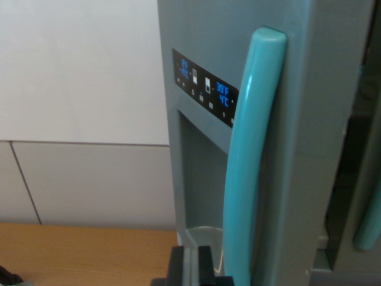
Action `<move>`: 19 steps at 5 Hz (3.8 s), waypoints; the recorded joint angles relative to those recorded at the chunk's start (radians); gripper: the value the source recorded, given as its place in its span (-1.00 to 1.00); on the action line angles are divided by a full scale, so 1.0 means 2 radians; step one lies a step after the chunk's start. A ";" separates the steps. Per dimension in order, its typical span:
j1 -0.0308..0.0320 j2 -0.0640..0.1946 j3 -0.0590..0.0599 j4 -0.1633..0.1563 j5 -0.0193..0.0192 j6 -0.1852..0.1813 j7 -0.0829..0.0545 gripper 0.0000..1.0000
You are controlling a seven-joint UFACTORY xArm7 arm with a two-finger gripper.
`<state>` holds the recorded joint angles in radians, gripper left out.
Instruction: Close fridge door
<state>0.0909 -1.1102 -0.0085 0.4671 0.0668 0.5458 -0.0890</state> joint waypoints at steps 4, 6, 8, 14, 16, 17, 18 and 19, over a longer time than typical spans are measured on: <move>0.0000 0.101 0.000 0.058 0.0000 -0.003 0.000 1.00; 0.0000 0.149 0.000 0.086 0.0000 -0.006 0.000 1.00; -0.0003 0.190 -0.001 0.109 0.0000 -0.009 0.000 1.00; -0.0006 0.280 -0.049 0.165 0.0000 -0.052 0.000 1.00; -0.0006 0.310 -0.063 0.194 0.0000 -0.052 0.000 1.00; -0.0006 0.346 -0.070 0.226 0.0000 -0.053 0.000 1.00; -0.0006 0.346 -0.070 0.226 0.0000 -0.053 0.000 1.00; -0.0006 0.374 -0.078 0.248 0.0000 -0.053 0.000 1.00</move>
<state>0.0896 -0.3619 -0.1644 0.9625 0.0667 0.4407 -0.0890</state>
